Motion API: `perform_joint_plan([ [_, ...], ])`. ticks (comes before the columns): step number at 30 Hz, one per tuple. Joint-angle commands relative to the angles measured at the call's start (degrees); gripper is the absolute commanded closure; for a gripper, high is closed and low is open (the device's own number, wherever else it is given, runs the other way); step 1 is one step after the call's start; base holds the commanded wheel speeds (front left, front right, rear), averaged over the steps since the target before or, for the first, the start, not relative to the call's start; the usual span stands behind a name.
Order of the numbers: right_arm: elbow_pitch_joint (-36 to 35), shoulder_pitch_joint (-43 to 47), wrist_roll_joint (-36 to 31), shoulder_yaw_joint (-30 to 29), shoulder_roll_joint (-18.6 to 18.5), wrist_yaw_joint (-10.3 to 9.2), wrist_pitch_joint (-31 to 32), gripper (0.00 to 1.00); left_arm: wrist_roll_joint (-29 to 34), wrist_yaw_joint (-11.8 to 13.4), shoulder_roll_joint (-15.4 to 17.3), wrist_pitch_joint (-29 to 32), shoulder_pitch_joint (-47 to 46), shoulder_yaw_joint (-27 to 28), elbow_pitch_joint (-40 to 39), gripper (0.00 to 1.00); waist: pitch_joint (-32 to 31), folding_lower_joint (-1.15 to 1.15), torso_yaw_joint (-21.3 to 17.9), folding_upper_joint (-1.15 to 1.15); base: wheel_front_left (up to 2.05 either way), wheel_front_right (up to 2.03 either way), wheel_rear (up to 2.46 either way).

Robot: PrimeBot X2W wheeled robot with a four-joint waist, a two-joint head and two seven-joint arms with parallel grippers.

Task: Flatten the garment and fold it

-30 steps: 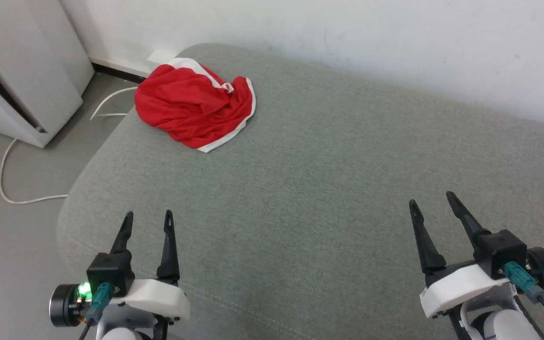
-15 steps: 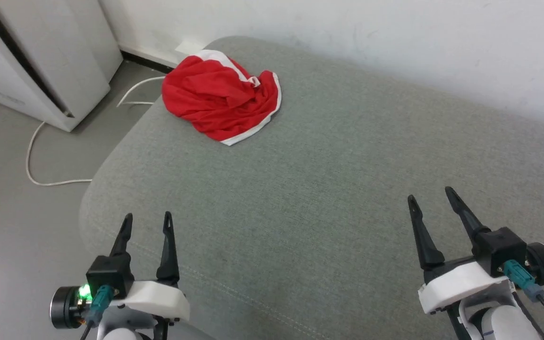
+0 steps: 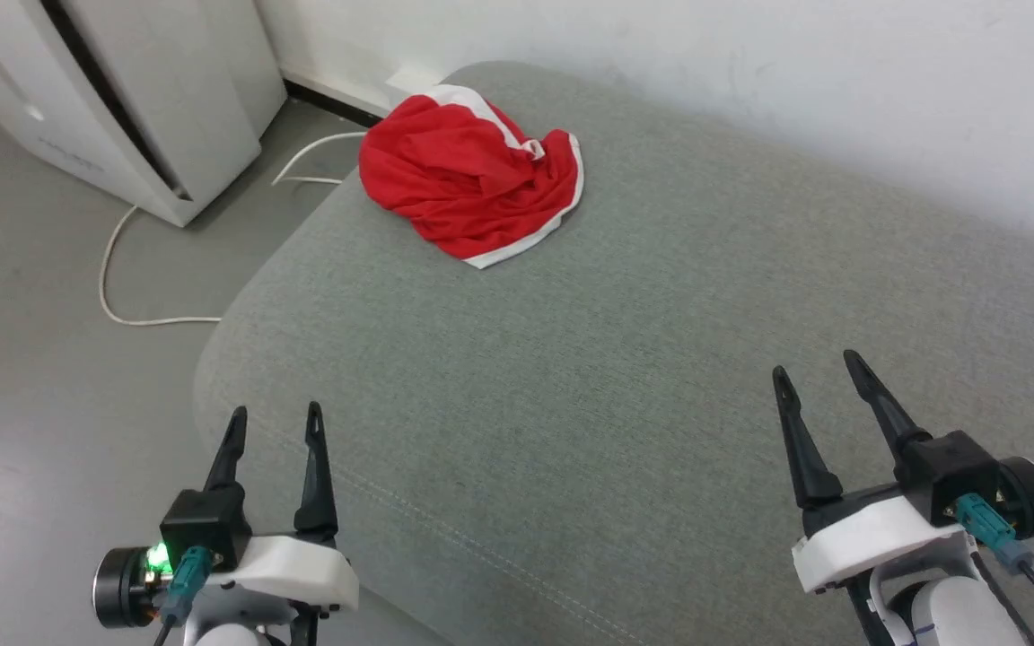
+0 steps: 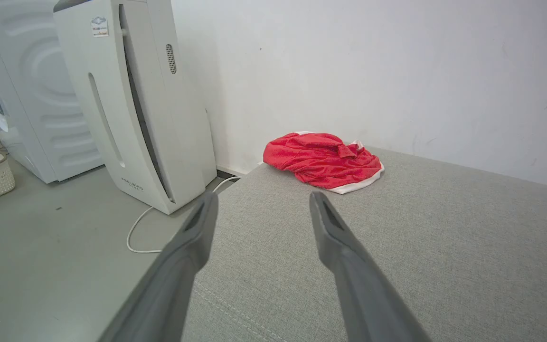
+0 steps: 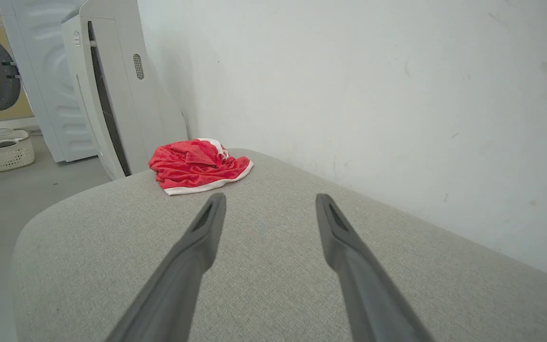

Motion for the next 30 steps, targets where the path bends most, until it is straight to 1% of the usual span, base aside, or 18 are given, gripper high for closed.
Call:
perform_joint_plan([
  [1,0.28,-0.97,0.18,0.08,0.18,-0.11,-0.72,0.00,-0.46,0.50,0.25,-0.66,-0.89,-0.18,0.38,0.00,-0.05,0.00,0.99,0.00,0.00,0.00,0.00],
  [12,0.36,-0.69,0.13,-0.35,0.19,-0.12,-1.47,0.00,-1.67,0.64,0.15,-1.80,-1.34,-0.24,1.06,0.00,-0.05,0.00,4.56,0.00,0.00,0.00,0.00],
  [15,-0.11,-0.59,-0.19,-0.68,0.19,-0.12,-1.07,0.00,-3.16,-0.11,-0.09,-1.80,-2.37,-0.04,1.57,0.00,0.47,0.00,4.42,0.00,0.00,0.00,0.00],
  [17,-0.76,-0.73,-0.56,-0.91,0.19,-0.12,-0.63,0.00,-4.49,-1.06,-0.15,-1.46,-4.48,0.04,2.75,0.00,1.48,0.00,4.02,0.00,0.00,0.00,0.00],
  [20,-2.16,-1.48,-1.59,-0.90,0.19,-0.12,0.30,0.00,-6.98,-2.82,-0.07,0.64,-10.49,0.44,5.61,0.00,4.30,0.00,2.59,0.00,0.00,0.00,0.00],
  [24,-4.51,-3.53,-3.29,-0.17,0.19,-0.12,1.79,0.00,-9.40,-4.54,1.01,4.18,-21.41,1.36,11.36,0.00,10.09,0.00,-1.04,0.00,0.00,0.00,0.00],
  [25,-4.51,-3.53,-3.29,-0.17,0.19,-0.12,1.79,0.00,-9.40,-4.54,1.01,4.18,-21.41,1.36,11.36,0.00,10.09,0.00,-1.04,0.00,0.00,0.00,0.00],
  [30,-6.90,-6.45,-5.27,1.92,0.19,-0.12,3.32,0.00,-12.81,-7.11,3.77,9.13,-35.05,3.27,20.29,0.00,18.33,0.00,-6.94,0.00,0.00,0.00,0.00],
])
